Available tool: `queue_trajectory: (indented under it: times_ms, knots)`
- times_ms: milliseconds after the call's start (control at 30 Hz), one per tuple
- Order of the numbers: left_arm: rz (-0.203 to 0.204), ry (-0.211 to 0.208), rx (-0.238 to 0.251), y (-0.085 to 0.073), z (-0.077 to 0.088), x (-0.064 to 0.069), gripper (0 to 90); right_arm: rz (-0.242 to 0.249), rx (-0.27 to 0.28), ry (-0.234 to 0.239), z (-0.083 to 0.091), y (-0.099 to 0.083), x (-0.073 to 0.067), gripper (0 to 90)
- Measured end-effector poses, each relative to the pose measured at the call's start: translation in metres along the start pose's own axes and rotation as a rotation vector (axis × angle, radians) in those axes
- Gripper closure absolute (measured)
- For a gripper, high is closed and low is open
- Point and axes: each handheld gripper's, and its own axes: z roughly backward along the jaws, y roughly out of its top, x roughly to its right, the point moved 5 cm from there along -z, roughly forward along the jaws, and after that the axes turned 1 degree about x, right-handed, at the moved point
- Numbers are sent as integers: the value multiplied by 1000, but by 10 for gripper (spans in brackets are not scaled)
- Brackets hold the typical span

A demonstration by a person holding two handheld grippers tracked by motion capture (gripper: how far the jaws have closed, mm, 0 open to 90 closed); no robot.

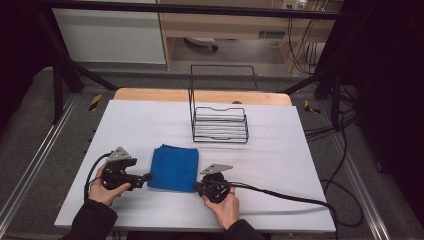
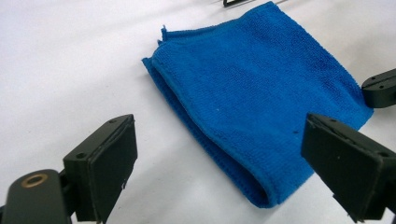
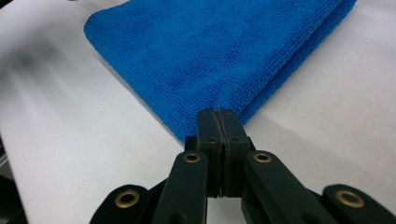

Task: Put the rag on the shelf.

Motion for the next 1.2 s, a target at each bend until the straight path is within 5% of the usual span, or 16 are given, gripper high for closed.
queue_trajectory:
  times_ms: [300,400,567,600,700,833,1100,1200]
  knots:
    - [5,-7,3,0,0,1,120,15,-29,9,21,9,8,900]
    - [5,-16,-16,-2,-3,5,187,-5,-30,6,24,8,16,900]
    - [-25,-23,-46,-4,-7,12,214,38,-81,-46,20,1,21,891]
    - [-23,-21,-39,-3,-7,12,212,34,-63,-54,21,2,22,878]
    - [-15,-16,-31,-3,-7,9,199,4,-2,-72,20,3,23,655]
    - [-13,-6,-26,-2,-5,7,193,-31,21,-63,15,3,21,611]
    - [-10,2,-14,-2,-4,6,189,-27,13,-97,2,-3,17,669]
    - [-9,4,-12,-1,-4,6,189,-41,16,-72,1,-5,13,831]
